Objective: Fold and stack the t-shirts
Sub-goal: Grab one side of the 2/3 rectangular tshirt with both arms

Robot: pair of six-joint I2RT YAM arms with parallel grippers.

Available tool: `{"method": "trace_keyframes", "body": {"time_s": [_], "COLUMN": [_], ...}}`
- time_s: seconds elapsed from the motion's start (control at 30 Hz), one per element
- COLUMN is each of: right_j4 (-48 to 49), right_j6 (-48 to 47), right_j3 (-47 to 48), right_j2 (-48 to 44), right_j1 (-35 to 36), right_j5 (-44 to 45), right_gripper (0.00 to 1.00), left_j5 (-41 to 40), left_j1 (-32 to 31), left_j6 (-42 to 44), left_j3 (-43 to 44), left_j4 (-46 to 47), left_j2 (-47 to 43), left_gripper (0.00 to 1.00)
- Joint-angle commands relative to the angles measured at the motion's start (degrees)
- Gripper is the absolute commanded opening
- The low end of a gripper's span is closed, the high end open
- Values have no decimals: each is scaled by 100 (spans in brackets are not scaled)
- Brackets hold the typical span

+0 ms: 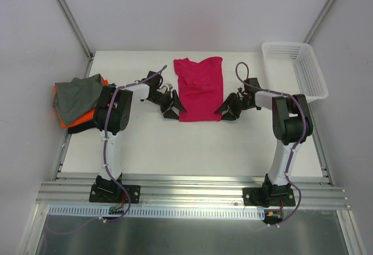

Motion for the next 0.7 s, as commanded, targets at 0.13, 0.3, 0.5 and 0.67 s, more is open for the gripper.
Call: {"method": "trace_keyframes", "body": {"time_s": [0.13,0.3,0.5,0.67], "right_j4": [81,108,-128,-419], "right_j6": [89,28,-121,-288], "right_j3": [8,-27,69,271], "right_j2": [0,-96,-289,-579], "right_j1": [76,76,59,41], "right_j5": [59,7,-38,-90], "right_gripper": [40,15,0,0], "left_j5": [-214,-222,-100,217], "left_j1": [-49,-32,30,39], "left_j6": [37,20,55,239], "left_j3": [-57,-48,101,338], "left_j4": [2,2,2,2], "left_j2": [87,61,-9,-132], "left_gripper": [35,4,0,0]}}
